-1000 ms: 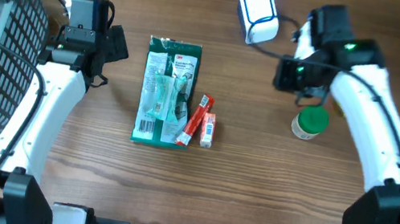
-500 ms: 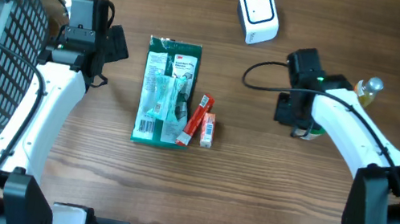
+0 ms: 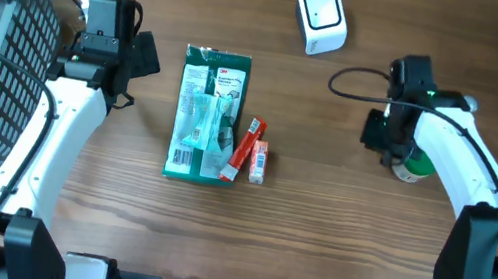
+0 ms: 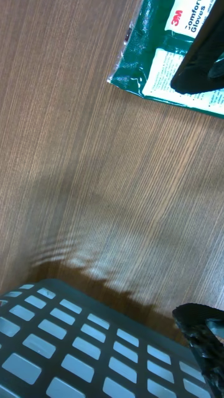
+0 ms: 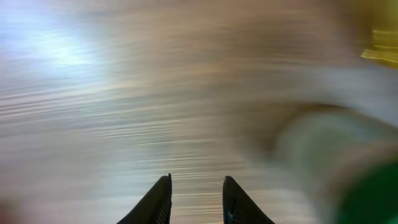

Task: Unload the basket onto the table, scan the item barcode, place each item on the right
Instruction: 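Open the right gripper and withdraw from the jar, then reach the right gripper over the orange snack pack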

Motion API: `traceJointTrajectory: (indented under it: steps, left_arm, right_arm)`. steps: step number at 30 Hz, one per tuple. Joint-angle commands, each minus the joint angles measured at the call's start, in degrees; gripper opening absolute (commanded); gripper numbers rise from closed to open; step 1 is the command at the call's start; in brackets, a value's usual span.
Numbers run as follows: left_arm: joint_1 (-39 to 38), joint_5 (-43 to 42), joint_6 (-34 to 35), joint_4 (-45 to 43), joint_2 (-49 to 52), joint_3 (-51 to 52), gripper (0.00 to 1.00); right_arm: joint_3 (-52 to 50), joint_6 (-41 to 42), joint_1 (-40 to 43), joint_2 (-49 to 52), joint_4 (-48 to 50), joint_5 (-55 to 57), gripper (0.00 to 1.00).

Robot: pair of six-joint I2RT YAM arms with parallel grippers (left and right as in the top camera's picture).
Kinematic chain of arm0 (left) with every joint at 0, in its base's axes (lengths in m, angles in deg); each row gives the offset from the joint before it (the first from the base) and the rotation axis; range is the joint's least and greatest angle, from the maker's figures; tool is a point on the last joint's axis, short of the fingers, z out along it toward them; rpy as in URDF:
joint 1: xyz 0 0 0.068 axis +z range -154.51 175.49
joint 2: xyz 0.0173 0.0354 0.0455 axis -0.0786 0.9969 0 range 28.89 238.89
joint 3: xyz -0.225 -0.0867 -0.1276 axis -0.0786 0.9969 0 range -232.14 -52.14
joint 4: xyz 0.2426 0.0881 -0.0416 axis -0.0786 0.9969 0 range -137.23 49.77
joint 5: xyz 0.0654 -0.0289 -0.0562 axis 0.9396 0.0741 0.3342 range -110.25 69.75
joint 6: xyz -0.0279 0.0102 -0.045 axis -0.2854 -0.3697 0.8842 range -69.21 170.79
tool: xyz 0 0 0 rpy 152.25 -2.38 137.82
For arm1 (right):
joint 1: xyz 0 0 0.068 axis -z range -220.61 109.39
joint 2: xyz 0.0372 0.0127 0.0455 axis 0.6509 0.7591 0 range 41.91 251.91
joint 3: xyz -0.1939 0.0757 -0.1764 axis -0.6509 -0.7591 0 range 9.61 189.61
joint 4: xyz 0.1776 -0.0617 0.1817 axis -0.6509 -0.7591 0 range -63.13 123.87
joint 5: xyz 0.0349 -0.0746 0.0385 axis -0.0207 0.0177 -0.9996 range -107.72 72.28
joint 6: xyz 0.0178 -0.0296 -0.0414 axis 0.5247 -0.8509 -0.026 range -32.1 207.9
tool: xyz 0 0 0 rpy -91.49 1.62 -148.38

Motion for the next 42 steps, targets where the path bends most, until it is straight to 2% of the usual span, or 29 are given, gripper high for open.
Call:
traceJointTrajectory:
  steps: [1,4,12,15,20,27,31,42]
  left_arm:
    - [0.28,0.52,-0.5,-0.17,-0.04,-0.61,1.0]
    - [0.28,0.52,-0.5,-0.17,-0.04,-0.61,1.0]
    - [0.28,0.52,-0.5,-0.17,-0.04,-0.61,1.0]
    - [0.28,0.52,-0.5,-0.17,-0.04,-0.61,1.0]
    - [0.28,0.52,-0.5,-0.17,-0.04,-0.61,1.0]
    - [0.28,0.52,-0.5,-0.17,-0.04,-0.61,1.0]
    - [0.28,0.52,-0.5,-0.17,-0.04,-0.61,1.0]
    - [0.28,0.52,-0.5,-0.17,-0.04,-0.61,1.0]
  right_arm:
    - [2.91,-1.62,-2.69,0.5,2.93,-30.45,0.27]
    - [2.54,-0.13,-5.95,0.52,5.14,-34.67,0.28]
    - [2.12,7.67,-18.1,0.55,5.53,-21.75,0.38]
    - [2.12,9.92,-22.49,0.55,5.62,-18.32,0.39]
    - [2.1,19.19,-27.54,0.55,5.42,-11.61,0.4]
    - [2.08,19.67,-29.03,0.55,4.94,-11.3,0.4]
    - [1.11,21.35,-29.03,0.55,5.05,-11.13,0.43]
    - [-3.21,21.27,-29.03,0.55,9.66,-13.6,0.44]
